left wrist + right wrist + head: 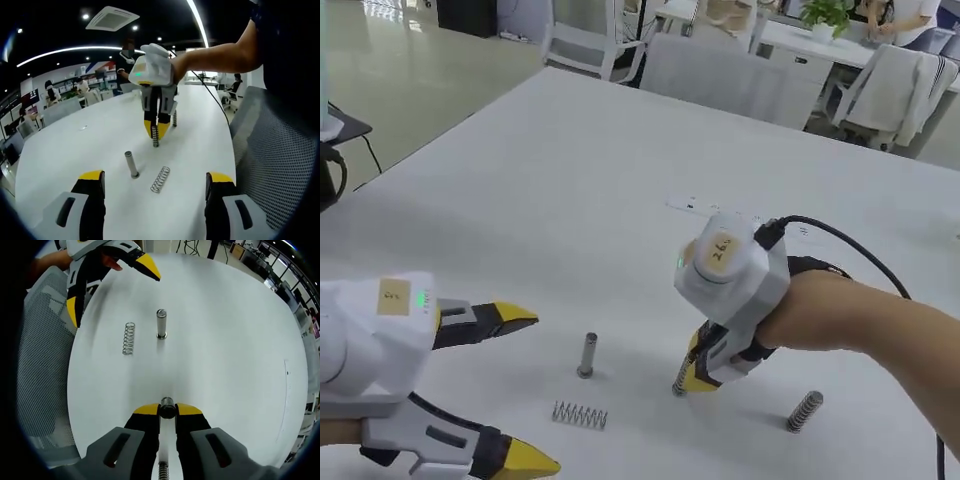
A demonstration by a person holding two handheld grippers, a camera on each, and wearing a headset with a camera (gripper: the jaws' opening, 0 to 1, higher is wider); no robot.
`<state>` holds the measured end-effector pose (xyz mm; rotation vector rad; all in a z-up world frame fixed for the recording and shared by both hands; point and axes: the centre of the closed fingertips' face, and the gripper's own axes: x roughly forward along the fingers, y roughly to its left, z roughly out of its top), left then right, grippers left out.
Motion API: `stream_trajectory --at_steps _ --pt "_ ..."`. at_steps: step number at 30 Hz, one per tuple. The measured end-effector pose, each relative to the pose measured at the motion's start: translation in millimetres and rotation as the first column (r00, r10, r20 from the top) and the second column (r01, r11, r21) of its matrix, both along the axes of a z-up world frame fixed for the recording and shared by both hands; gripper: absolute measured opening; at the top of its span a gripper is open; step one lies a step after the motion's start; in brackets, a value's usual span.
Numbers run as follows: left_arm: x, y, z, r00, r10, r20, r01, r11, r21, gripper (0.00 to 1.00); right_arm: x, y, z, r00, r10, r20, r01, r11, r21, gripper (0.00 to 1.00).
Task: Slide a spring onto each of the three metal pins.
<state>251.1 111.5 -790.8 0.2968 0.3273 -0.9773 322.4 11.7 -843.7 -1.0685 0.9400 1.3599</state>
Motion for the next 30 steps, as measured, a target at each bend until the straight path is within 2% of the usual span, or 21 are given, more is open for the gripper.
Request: stream_trajectory --at_steps 13,30 --pt "-0.5 0.5 -0.7 1.0 0.003 -0.004 -0.003 1.0 0.0 0.78 0.6 -0.4 -2.8 1.0 -0.011 -0.006 0.011 1.0 0.0 0.1" --pt "-0.6 0.1 -2.3 1.0 0.004 -0.012 -0.004 1.0 -0.004 0.78 0.8 -9.3 -4.5 0.998 -0.054 -0.013 0.054 0.998 0.012 0.18"
